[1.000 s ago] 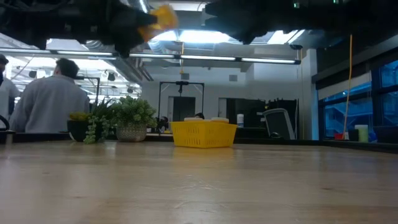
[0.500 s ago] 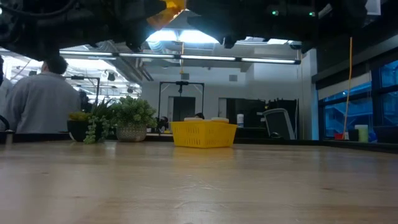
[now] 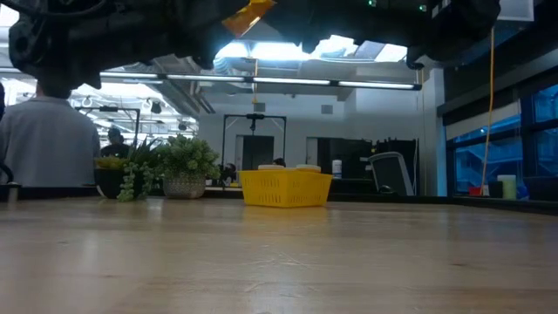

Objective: Pick and place pill bottles into a basket
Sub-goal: Put the orange pill bottle into the yellow bin

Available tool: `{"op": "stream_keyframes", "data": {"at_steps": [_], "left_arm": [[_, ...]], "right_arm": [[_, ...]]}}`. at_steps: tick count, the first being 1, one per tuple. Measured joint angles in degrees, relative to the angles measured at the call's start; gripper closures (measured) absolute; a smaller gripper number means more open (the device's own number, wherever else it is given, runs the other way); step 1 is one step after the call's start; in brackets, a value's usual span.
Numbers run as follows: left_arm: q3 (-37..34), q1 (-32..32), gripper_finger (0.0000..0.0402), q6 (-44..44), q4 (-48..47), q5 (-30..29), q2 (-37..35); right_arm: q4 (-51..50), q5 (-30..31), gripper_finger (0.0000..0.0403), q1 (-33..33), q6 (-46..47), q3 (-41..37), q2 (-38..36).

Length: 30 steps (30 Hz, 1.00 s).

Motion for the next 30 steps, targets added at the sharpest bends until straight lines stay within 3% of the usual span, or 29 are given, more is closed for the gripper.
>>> {"op": "stream_keyframes", "data": {"at_steps": [10, 21, 30], "left_arm": [[0.69, 0.00, 0.0222, 0.57, -0.11, 0.11, 0.27], [0.69, 1.65, 0.0222, 0.40, 0.06, 1.83, 0.27], [0.69, 1.70, 0.0222, 0.48, -0.16, 1.90, 0.25]], "right_arm": [[-0.32, -0.37, 0.0138, 0.00, -1.58, 0.00, 0.02], [0.19, -1.92, 0.0228, -0.04, -2.97, 0.00, 0.02], [0.13, -2.12, 0.0223, -0.02, -3.22, 0.00, 0.02]]}}
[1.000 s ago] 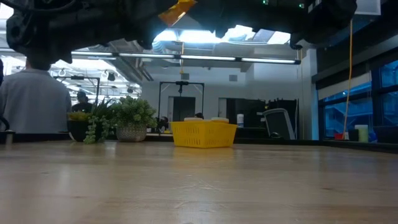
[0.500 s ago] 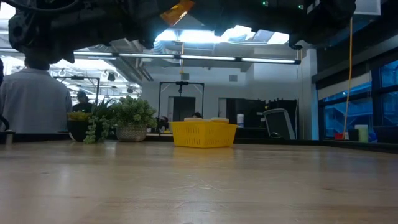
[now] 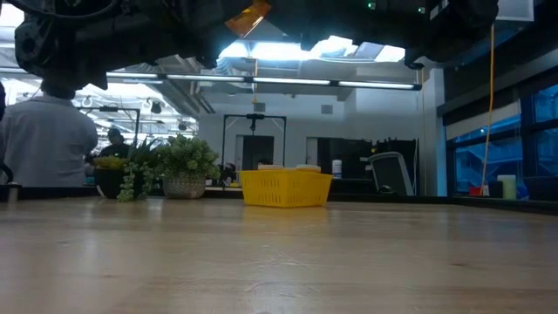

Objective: Pick and place pill bottles into a basket
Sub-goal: Put the orange pill bottle into the yellow bin

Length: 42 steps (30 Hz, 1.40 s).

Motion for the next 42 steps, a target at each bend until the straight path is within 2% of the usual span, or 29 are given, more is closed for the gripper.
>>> {"op": "stream_keyframes", "data": {"at_steps": [6, 20, 31, 37, 42], "left_arm": [[0.00, -0.04, 0.0210, -1.37, -0.54, -1.52, -0.02], [-0.55, -0.02, 0.0136, -2.56, -3.01, -4.94, -1.57], [-7.07, -1.99, 0.0134, -1.09, -3.44, -8.10, -10.93], [-11.48, -3.80, 0.0134, 0.27, -5.32, -16.24, -16.03], [-14.24, -4.86, 0.0133, -1.91, -5.66, -20.07, -17.64]], "right_arm": [[-0.26, 0.00, 0.0222, 0.00, -0.05, 0.00, 0.00], [-1.39, 0.89, 0.0222, -0.02, -1.08, 0.07, 0.00], [-3.18, 0.45, 0.0222, -0.56, -1.26, 0.07, -0.02], [-4.69, 3.20, 0.0222, -1.71, -0.77, 0.06, -0.09], [-10.68, 5.71, 0.0222, -3.65, 3.94, 0.04, -1.60]]}}
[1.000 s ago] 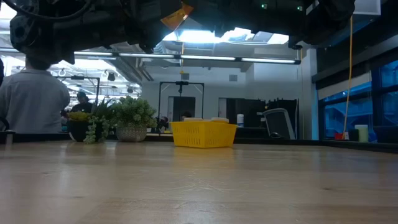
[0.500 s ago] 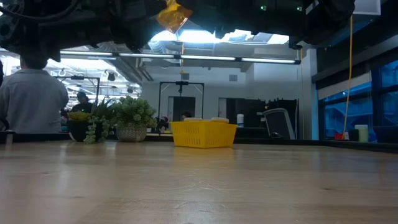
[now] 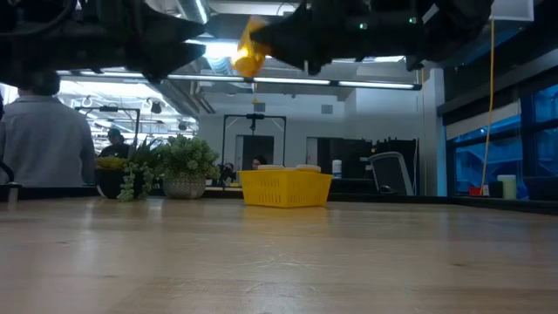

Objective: Pick and place pill bottles into a basket
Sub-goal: Put the orange pill bottle into the yellow bin

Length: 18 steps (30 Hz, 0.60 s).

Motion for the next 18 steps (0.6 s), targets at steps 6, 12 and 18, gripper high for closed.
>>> {"op": "stream_keyframes", "data": {"at_steps": [6, 12, 18], "left_arm": [[-0.54, -0.12, 0.0136, -0.65, -1.38, 0.01, 0.00], [-0.56, -0.13, 0.0137, -0.85, -3.14, 0.04, 0.02], [-0.56, -0.13, 0.0137, -1.33, -4.02, 0.05, 0.02]], "right_arm": [[-9.25, 5.58, 0.0222, -1.83, 2.85, 1.18, -1.63], [-25.08, 12.05, 0.0222, -2.38, 4.01, 7.77, -1.63], [-31.04, 18.32, 0.0222, -2.36, 7.16, 11.98, -1.63]]}}
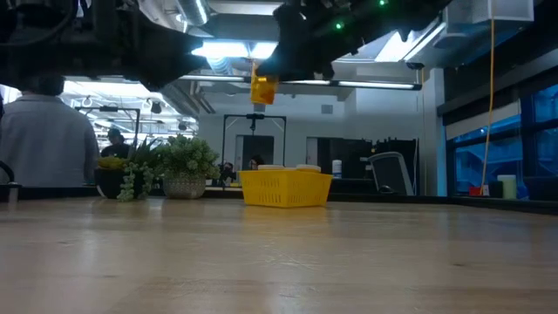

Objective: Pick and place pill bottles into a basket
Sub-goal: Put the orange pill bottle into the yellow bin

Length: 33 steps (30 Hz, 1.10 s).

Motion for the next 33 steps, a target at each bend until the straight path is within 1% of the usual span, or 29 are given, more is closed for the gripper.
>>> {"op": "stream_keyframes", "data": {"at_steps": [2, 4, 18, 27, 33], "left_arm": [[0.00, -0.02, 0.0137, -0.79, -0.80, 0.01, 0.00], [0.00, -0.02, 0.0137, -0.84, -1.22, 0.02, 0.00], [0.00, -0.01, 0.0137, -1.88, -2.36, 0.11, 0.02], [0.00, -0.02, 0.0137, -2.36, -2.77, 0.11, 0.02], [0.00, -0.01, 0.0137, -3.82, -3.27, 0.11, 0.04]], "right_arm": [[-0.97, 3.04, 0.0222, 0.02, 0.98, 0.00, 0.00], [-1.95, 3.95, 0.0222, -0.02, 2.13, -0.17, 0.00], [-12.59, 4.09, 0.0222, 0.00, 11.55, -0.46, 0.02], [-13.68, 4.11, 0.0222, -0.02, 12.76, -0.46, 0.02], [-17.48, 4.11, 0.0222, -0.02, 13.00, -0.46, 0.02]]}}
